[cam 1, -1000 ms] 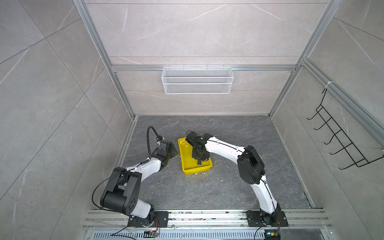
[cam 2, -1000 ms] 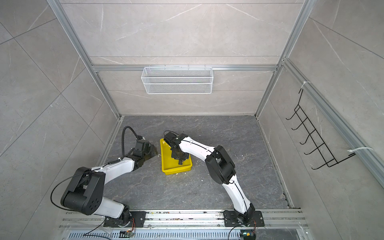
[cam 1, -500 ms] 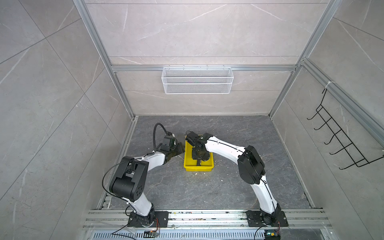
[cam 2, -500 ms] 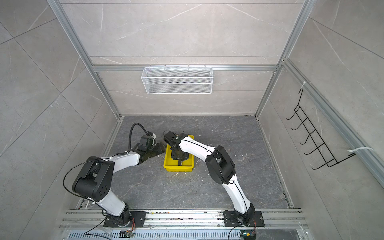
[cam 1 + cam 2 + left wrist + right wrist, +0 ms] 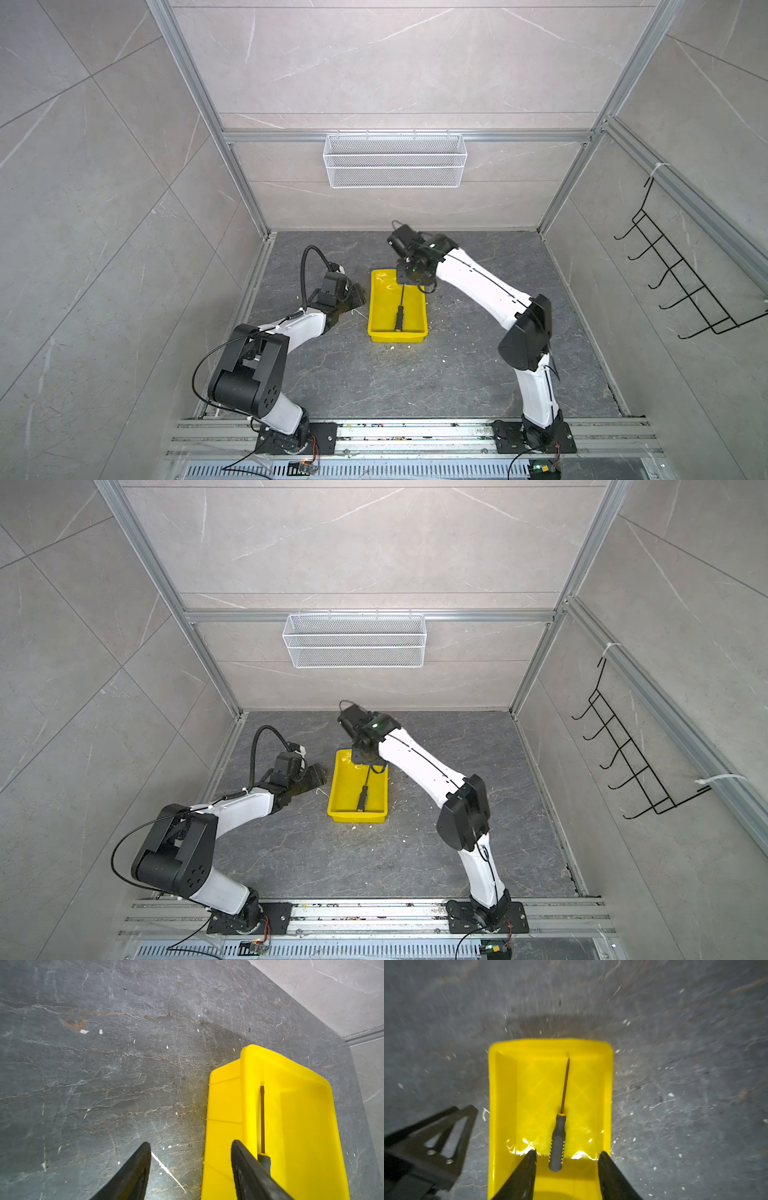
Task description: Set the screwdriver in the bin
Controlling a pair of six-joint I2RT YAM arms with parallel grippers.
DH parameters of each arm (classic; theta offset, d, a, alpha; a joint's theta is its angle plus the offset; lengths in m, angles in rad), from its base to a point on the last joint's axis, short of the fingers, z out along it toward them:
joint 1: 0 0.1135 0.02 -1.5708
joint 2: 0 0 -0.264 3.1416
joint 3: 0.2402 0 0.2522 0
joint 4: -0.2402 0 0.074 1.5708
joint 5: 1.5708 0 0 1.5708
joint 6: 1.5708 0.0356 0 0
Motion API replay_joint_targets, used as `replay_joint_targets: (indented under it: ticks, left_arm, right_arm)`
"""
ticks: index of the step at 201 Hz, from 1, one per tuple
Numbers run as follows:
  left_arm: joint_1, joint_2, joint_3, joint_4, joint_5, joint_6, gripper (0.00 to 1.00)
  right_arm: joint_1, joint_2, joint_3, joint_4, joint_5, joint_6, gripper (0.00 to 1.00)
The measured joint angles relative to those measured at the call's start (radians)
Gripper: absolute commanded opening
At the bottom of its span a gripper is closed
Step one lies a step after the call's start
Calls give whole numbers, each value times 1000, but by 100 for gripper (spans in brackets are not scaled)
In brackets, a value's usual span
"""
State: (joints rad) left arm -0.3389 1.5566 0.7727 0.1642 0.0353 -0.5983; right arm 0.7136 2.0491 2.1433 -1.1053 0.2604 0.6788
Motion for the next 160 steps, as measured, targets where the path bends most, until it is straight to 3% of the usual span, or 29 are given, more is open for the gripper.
replay_joint_targets:
  ticks: [23,47,68,90,114,160]
  left_arm:
    - [0,0,0,0,-4,0,64]
    - [0,-10,-8,0,-10,0,64]
    - [0,-20,-16,1,-17,0,64]
    - [0,-20,-16,1,-21,0,64]
    - [0,-20,-16,1,-26,0,64]
    - [0,-26,-23,1,-35,0,64]
  right_arm:
    - [-89,-137,-37,42,-3,-62,59]
    - [-192,-334,-257,175,-5,-127,70]
    - [-249,-541,-597,423,32,-227,76]
    - [-258,-694,-974,755,126,-372,75]
    - [-303,-665,-1259,1063,242,-508,75]
    - [-433,-553,-1387,1314,347,-599,75]
